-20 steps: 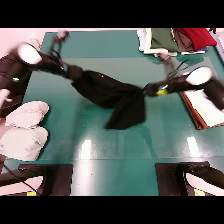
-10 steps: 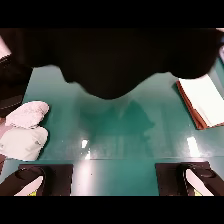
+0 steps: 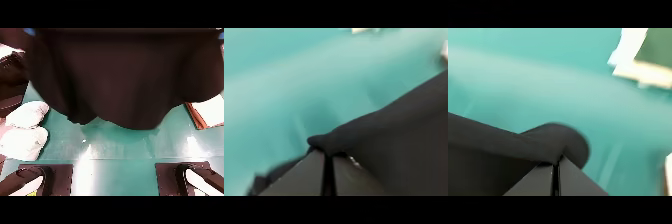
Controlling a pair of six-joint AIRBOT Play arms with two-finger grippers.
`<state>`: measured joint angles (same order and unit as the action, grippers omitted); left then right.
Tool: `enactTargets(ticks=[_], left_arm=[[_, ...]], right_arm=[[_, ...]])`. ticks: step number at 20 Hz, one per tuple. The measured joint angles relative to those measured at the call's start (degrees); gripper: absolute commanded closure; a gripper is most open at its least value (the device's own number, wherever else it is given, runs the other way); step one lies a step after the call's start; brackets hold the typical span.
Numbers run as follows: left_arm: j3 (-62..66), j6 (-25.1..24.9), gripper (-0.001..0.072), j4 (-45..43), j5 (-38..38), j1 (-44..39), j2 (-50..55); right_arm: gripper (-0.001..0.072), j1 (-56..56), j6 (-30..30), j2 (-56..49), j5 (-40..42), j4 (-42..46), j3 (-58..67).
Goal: Fold the shirts.
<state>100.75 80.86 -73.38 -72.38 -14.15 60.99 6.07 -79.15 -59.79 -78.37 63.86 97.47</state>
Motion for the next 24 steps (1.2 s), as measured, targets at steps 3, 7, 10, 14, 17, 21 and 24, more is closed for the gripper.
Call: enactTargets(ticks=[3,7,10,14,17,21,24], left_arm=[[-5.73,-1.99,0.068,-0.15,-0.76,0.04,8.98],[-9.29,-3.41,0.0202,-2.05,3.74,0.37,20.57],[-8.02,-1.16,0.0201,-3.41,6.78,3.52,24.7],[-5.62,1.68,0.0201,-1.27,1.53,11.13,25.79],[-10.56,2.27,0.02,1.27,-1.66,14.05,24.17],[-25.07,3.41,0.02,3.17,1.9,14.82,20.55],[-34.56,4.0,0.0199,5.4,8.44,14.93,19.41]], right_arm=[[0.0695,-3.63,-0.59,-10.91,0.0,0.09,-3.45],[0.0323,-6.05,-1.22,-23.85,3.26,-0.68,-4.76],[0.0325,-5.77,-2.19,-30.05,3.63,-1.14,-1.4],[0.0325,-4.63,-2.69,-32.04,-0.44,-1.25,1.95],[0.0325,-4.35,-2.4,-30.73,-2.8,-1.25,2.71],[0.0325,-4.9,-2.05,-28.3,-4.07,-1.18,3.04],[0.0325,-5.77,-1.84,-26.95,-4.24,-1.2,3.13]])
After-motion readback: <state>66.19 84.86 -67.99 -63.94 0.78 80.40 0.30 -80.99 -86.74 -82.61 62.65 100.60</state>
